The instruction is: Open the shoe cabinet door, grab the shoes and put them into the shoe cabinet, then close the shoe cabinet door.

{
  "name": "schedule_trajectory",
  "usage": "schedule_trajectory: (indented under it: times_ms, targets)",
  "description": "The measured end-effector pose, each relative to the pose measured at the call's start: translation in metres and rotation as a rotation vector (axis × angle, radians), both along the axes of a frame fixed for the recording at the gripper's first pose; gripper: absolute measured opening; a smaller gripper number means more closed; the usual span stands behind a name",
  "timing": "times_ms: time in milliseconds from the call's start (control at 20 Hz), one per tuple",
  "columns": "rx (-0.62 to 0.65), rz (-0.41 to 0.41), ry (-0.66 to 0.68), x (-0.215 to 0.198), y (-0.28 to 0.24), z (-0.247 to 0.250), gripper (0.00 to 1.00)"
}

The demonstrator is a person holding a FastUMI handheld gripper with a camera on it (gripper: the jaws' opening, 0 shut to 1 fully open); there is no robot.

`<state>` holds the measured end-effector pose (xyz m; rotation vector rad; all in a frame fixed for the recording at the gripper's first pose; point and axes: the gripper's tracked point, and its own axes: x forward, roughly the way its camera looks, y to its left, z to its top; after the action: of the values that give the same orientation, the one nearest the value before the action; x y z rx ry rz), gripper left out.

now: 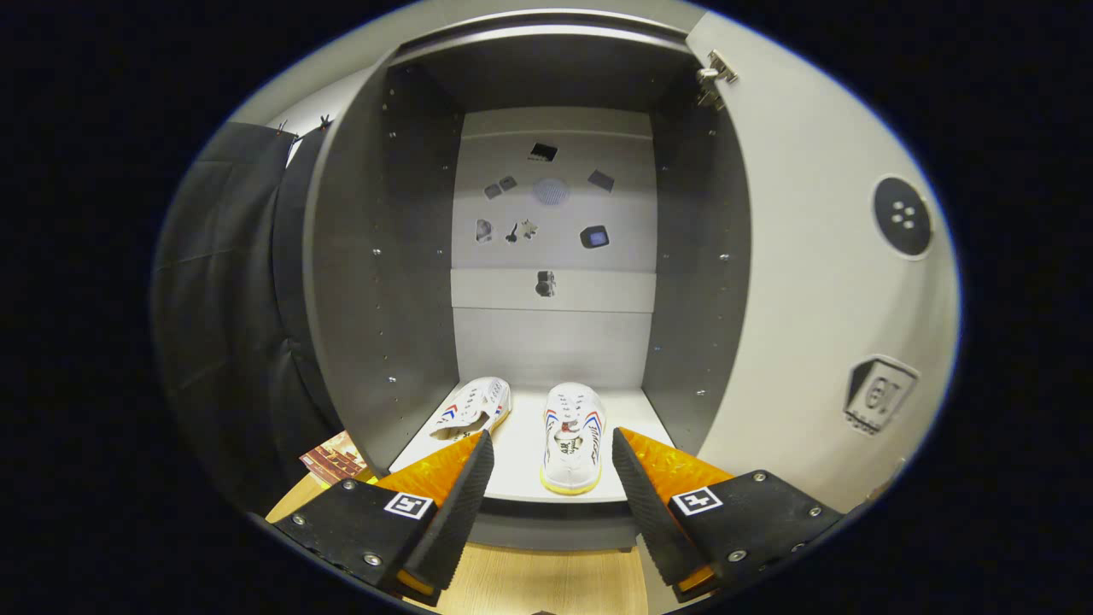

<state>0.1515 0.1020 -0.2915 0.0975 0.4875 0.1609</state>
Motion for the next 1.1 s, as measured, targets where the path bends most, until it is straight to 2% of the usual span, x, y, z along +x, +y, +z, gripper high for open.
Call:
schedule_trajectory:
  times_ms: [350, 700, 850, 1000, 1100]
  targets:
    - [-0.004, 0.002, -0.112, -0.088, -0.016, 0.04, 0.92]
    - [0.022, -0.009, -0.044, -0.18, -0.054, 0.05, 0.92]
    - [-0.004, 0.034, -0.048, -0.21, -0.072, 0.058, 0.92]
    - [0.059, 0.075, -0.062, -0.237, -0.08, 0.074, 0.93]
    - [0.052, 0.049, -0.05, -0.251, -0.105, 0.075, 0.93]
